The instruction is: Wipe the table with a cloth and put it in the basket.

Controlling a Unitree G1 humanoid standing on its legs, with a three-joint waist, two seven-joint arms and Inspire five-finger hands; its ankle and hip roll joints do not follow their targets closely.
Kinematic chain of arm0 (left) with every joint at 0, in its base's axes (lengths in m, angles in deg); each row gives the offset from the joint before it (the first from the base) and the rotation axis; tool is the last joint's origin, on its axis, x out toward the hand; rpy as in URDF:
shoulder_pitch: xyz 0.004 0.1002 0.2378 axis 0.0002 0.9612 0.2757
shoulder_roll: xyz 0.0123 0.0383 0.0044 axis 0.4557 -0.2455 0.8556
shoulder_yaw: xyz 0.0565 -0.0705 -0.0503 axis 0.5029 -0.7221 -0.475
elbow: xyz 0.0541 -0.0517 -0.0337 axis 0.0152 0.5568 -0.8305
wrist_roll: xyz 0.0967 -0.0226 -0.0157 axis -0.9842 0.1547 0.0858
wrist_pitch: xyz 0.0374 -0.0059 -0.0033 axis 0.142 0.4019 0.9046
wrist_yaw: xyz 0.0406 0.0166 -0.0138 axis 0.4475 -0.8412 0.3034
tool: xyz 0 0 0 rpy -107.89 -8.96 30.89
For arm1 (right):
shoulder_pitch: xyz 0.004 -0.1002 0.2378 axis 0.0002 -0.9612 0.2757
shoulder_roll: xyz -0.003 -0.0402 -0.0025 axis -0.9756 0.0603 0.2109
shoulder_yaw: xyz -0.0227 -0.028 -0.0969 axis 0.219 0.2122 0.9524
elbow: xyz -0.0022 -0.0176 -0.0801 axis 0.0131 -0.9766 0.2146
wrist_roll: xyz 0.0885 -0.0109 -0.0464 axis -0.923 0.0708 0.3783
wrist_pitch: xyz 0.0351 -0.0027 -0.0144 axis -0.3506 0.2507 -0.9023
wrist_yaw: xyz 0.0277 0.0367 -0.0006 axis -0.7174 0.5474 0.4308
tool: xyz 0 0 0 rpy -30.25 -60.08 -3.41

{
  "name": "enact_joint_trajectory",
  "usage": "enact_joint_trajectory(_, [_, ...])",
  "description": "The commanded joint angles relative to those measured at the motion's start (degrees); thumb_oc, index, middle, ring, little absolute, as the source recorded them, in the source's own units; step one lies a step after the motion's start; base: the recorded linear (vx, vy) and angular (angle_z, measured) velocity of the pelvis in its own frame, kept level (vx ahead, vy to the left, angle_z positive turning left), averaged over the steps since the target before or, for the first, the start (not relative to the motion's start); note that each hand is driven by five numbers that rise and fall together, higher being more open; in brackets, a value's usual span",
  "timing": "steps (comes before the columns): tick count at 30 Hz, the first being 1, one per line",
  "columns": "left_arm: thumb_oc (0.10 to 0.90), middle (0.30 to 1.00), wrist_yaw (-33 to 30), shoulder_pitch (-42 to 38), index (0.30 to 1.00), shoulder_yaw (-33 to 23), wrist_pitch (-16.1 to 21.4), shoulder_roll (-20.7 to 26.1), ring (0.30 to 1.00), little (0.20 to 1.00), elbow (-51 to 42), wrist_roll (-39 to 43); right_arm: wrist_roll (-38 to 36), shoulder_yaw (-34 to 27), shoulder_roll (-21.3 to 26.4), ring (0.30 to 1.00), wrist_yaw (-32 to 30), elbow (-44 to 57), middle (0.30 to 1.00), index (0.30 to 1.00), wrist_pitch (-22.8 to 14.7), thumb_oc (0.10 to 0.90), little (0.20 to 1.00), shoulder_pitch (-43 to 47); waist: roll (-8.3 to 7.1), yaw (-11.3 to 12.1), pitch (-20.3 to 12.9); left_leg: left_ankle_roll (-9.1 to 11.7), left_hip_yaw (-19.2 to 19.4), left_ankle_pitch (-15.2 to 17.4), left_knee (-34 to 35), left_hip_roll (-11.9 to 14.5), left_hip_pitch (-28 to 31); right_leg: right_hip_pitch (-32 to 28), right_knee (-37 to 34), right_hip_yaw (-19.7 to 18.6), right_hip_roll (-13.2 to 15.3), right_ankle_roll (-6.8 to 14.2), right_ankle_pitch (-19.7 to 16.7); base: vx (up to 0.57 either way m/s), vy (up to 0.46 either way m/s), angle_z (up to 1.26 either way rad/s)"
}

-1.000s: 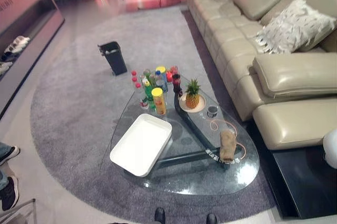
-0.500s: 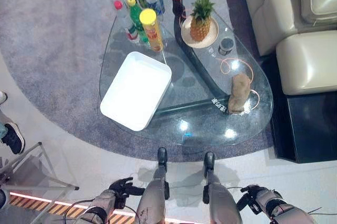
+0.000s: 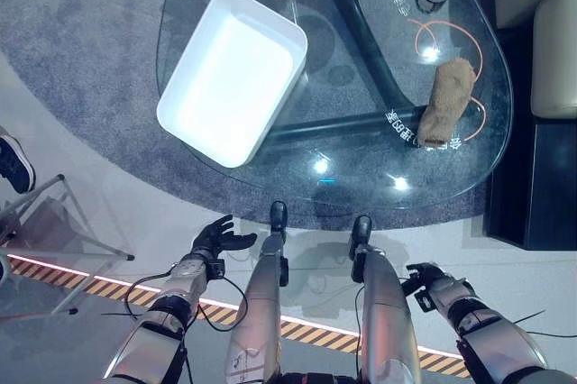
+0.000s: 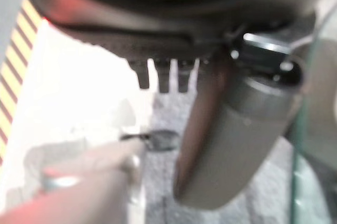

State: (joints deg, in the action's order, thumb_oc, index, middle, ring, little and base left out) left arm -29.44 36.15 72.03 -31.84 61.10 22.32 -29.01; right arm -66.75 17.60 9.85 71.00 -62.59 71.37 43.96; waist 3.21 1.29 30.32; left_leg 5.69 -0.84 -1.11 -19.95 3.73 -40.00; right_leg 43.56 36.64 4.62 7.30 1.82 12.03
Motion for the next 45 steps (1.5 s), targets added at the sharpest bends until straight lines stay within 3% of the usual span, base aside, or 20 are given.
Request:
enact_joint_trajectory(1, [0.8, 0.9, -1.1, 3.73, 0.9, -2.16, 2.07, 1.45, 0.9, 0.9, 0.0, 1.38, -4.35, -1.63, 3.75, 0.9, -6.19, 0.87, 0.9, 0.9, -3.32, 0.8, 0.9, -4.69, -0.36, -0.06, -0.53, -3.6, -1.46, 4.23, -11.15, -2.86, -5.19, 1.99, -1.24, 0.32, -2.46, 0.78, -4.92, 0.01, -0.034, 0.05])
enact_joint_trajectory(8, [0.8, 0.9, -1.38, 3.23, 0.9, -1.96, 2.36, 1.11, 0.9, 0.9, 0.45, 1.8, -4.31, -2.93, 4.39, 0.9, -11.14, 2.21, 0.9, 0.9, -8.28, 0.8, 0.9, -3.61, -0.31, -0.62, -0.53, -3.97, -0.92, 4.93, -13.08, -2.6, -7.68, 4.48, 0.56, -0.02, -2.67, 0.43, -4.64, 0.0, 0.004, -0.01])
enact_joint_trajectory(19, [0.8, 0.9, -0.88, 3.43, 0.9, -1.69, 3.7, 1.57, 0.9, 0.9, 1.99, 2.23, -6.15, -4.22, 4.58, 0.9, -16.13, 2.42, 0.9, 0.9, -10.97, 0.8, 0.9, -4.17, -0.49, -1.09, -0.53, -3.65, -0.54, 4.91, -12.98, -2.95, -8.56, 5.06, -1.23, -0.03, -2.66, 0.5, -5.74, 0.0, 0.003, 0.0])
enact_joint_trajectory(22, [0.8, 0.9, -0.98, 3.65, 0.9, -1.64, 4.46, 1.52, 0.9, 0.9, 2.39, 2.5, -13.76, -7.71, 5.39, 0.9, -24.04, 1.28, 0.9, 0.9, -11.16, 0.8, 0.9, -4.38, -0.39, -1.24, -0.53, -3.6, -0.26, 4.94, -12.88, -2.82, -8.58, 4.93, -1.75, -0.18, -2.74, 0.59, -5.94, 0.0, 0.0, 0.0])
enact_joint_trajectory(25, [0.8, 0.9, -0.73, 4.22, 0.9, -1.78, 5.3, 1.29, 0.9, 0.9, 2.85, 2.08, -18.41, -11.37, 6.27, 0.9, -26.44, 0.18, 0.9, 0.9, -13.13, 0.8, 0.9, -4.8, -0.34, -1.26, -0.53, -3.59, -0.23, 5.18, -13.02, -2.79, -8.47, 4.69, -1.92, -0.13, -2.71, 0.66, -6.01, 0.0, 0.0, 0.0])
enact_joint_trajectory(26, [0.8, 0.9, -0.46, 4.63, 0.9, -1.82, 6.01, 1.25, 0.9, 0.9, 3.42, 2.09, -22.58, -14.24, 7.15, 0.9, -28.67, -0.42, 0.9, 0.9, -15.84, 0.8, 0.9, -4.96, -0.32, -1.29, -0.53, -3.56, -0.19, 5.39, -13.11, -2.73, -8.39, 4.55, -2.02, -0.12, -2.67, 0.72, -6.02, 0.0, 0.0, 0.0])
enact_joint_trajectory(28, [0.8, 0.9, -0.42, 4.76, 0.9, -1.78, 6.21, 1.21, 0.9, 0.9, 3.55, 2.03, -23.71, -14.86, 7.38, 0.9, -29.15, -0.56, 0.9, 0.9, -16.67, 0.8, 0.9, -5.03, -0.29, -1.27, -0.53, -3.56, -0.17, 5.45, -13.1, -2.7, -8.34, 4.47, -2.07, -0.1, -2.66, 0.73, -6.02, 0.0, 0.0, 0.0])
enact_joint_trajectory(30, [0.8, 0.9, -0.53, 4.93, 0.9, -1.41, 6.66, 1.07, 0.9, 0.9, 4.09, 1.87, -31.1, -19.69, 9.04, 0.9, -33.35, 0.01, 0.9, 0.9, -23.74, 0.8, 0.9, -3.99, -0.31, -1.26, -0.53, -3.61, 0.01, 5.82, -13.3, -2.66, -8.34, 4.4, -2.29, -0.12, -2.61, 0.89, -6.29, 0.01, -0.04, 0.0])
enact_joint_trajectory(33, [0.8, 0.9, -0.67, 5.17, 0.9, -0.91, 6.91, 1.18, 0.9, 0.9, 4.09, 2.04, -33.54, -21.96, 10.26, 0.9, -37.67, 4.02, 0.9, 0.9, -28.2, 0.8, 0.9, -2.64, -0.37, -1.31, -0.53, -3.66, 0.04, 5.96, -13.3, -2.68, -8.55, 4.71, -2.43, -0.19, -2.62, 1.01, -6.61, 0.0, -0.011, 0.0])
enact_joint_trajectory(37, [0.8, 0.9, -0.77, 5.06, 0.9, -0.4, 6.84, 1.5, 0.9, 0.9, 3.75, 2.67, -34.44, -22.65, 11.57, 0.9, -42.17, 8.78, 0.9, 0.9, -31.37, 0.8, 0.9, -0.39, -0.4, -1.39, -0.53, -3.65, 0.12, 5.75, -12.6, -2.67, -8.63, 4.99, -3.01, -0.12, -2.7, 1.0, -6.94, 0.0, 0.0, 0.0])
enact_joint_trajectory(39, [0.8, 0.9, -1.13, 5.09, 0.9, 0.03, 7.08, 1.33, 0.9, 0.9, 3.62, 3.19, -34.05, -22.85, 12.76, 0.9, -44.99, 11.43, 0.9, 0.9, -34.66, 0.8, 0.9, 1.5, -0.25, -1.4, -0.53, -3.63, 0.1, 5.53, -11.81, -2.74, -8.5, 4.97, -3.58, -0.04, -2.79, 0.93, -6.97, 0.0, 0.0, 0.0])
enact_joint_trajectory(41, [0.8, 0.9, -1.21, 5.13, 0.9, 0.16, 7.12, 1.29, 0.9, 0.9, 3.53, 3.24, -33.83, -22.82, 13.03, 0.9, -45.64, 12.28, 0.9, 0.9, -35.3, 0.8, 0.9, 1.92, -0.19, -1.4, -0.53, -3.63, 0.06, 5.49, -11.69, -2.8, -8.51, 5.01, -3.69, -0.02, -2.78, 0.93, -7.02, 0.0, 0.0, 0.0])
enact_joint_trajectory(45, [0.8, 0.9, -1.54, 5.46, 0.9, 0.69, 6.67, 1.76, 0.9, 0.9, 2.02, 4.33, -27.59, -20.84, 15.43, 0.9, -54.43, 23.25, 0.9, 0.9, -39.92, 0.8, 0.9, 5.39, -0.08, -1.44, -0.53, -3.47, 0.09, 5.2, -10.94, -3.06, -8.69, 5.27, -4.44, 0.32, -2.59, 0.89, -7.23, -0.02, 0.016, 0.0])
